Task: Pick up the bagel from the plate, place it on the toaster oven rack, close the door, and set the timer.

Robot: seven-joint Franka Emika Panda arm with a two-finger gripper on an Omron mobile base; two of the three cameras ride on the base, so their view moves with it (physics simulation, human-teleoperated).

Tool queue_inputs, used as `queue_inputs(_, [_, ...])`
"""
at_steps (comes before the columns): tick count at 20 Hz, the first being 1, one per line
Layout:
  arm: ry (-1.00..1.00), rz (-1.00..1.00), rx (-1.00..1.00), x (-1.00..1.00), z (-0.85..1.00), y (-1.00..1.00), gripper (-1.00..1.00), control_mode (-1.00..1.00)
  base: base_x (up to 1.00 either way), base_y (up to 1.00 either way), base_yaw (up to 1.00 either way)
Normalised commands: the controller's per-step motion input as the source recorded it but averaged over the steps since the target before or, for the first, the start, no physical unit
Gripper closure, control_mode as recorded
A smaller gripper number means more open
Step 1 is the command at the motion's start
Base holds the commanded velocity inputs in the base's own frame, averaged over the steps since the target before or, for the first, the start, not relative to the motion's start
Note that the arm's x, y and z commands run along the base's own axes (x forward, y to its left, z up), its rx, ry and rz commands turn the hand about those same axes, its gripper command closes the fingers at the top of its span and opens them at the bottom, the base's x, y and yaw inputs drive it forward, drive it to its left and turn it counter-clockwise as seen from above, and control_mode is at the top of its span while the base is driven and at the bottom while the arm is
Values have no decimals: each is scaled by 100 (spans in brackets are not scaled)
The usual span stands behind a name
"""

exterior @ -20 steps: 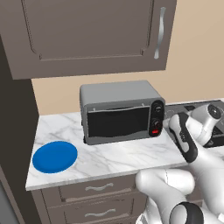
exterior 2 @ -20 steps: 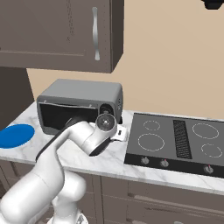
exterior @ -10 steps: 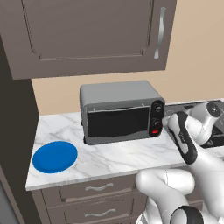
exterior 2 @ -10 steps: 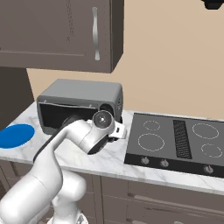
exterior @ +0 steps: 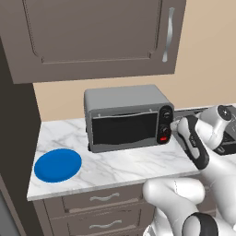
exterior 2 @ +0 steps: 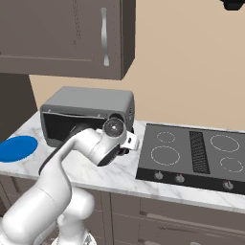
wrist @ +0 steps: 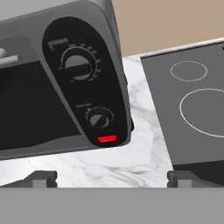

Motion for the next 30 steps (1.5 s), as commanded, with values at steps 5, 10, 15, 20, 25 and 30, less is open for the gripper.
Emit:
queue_inputs(5, [0,0,7,4,0,2,-100,-100,0,0,0])
queue_inputs(10, [5,-2,7,13,0,10,-100,-100,0,0,0])
queue_inputs(15, [9,-3,9,18,0,13,-100,-100,0,0,0])
queue_inputs(20, [4,-2,9,13,-14,7,-100,-100,0,0,0])
queue_inputs(25, [-1,0,8,11,-40,0,-100,-100,0,0,0])
queue_inputs(30, [-5,-1,5,14,-13,0,-100,-100,0,0,0])
